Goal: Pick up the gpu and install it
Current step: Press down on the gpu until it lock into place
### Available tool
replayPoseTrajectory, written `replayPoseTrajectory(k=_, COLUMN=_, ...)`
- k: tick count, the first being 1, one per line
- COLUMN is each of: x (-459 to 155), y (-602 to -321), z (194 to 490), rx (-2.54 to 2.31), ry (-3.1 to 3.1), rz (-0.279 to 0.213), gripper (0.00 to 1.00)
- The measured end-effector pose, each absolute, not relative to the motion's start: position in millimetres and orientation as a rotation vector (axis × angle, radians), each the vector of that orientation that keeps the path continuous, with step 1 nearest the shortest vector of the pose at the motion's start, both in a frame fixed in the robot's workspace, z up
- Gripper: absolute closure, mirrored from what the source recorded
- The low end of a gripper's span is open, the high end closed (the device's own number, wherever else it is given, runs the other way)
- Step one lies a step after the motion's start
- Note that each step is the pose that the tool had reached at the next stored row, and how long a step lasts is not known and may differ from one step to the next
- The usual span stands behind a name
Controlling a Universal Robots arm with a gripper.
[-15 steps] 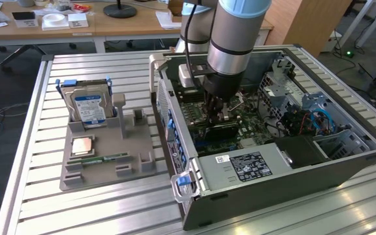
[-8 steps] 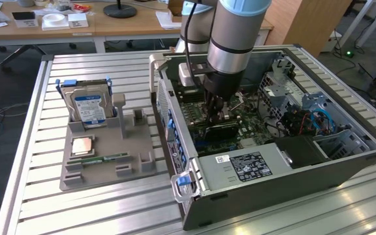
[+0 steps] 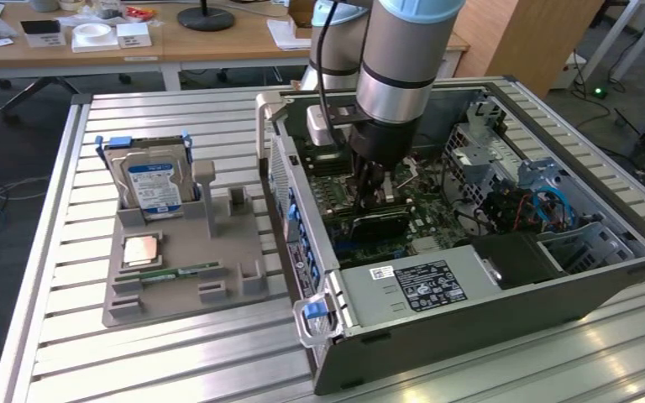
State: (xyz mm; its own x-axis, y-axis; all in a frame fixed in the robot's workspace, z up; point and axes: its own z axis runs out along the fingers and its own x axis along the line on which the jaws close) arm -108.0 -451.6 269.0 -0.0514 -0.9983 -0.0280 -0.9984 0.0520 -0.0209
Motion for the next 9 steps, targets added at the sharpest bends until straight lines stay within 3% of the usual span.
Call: replayPoseTrajectory(k=9, x=-108.2, y=-451.6, z=262.6, rx=-2.14, ry=2.253, rz=0.006, gripper=0.89)
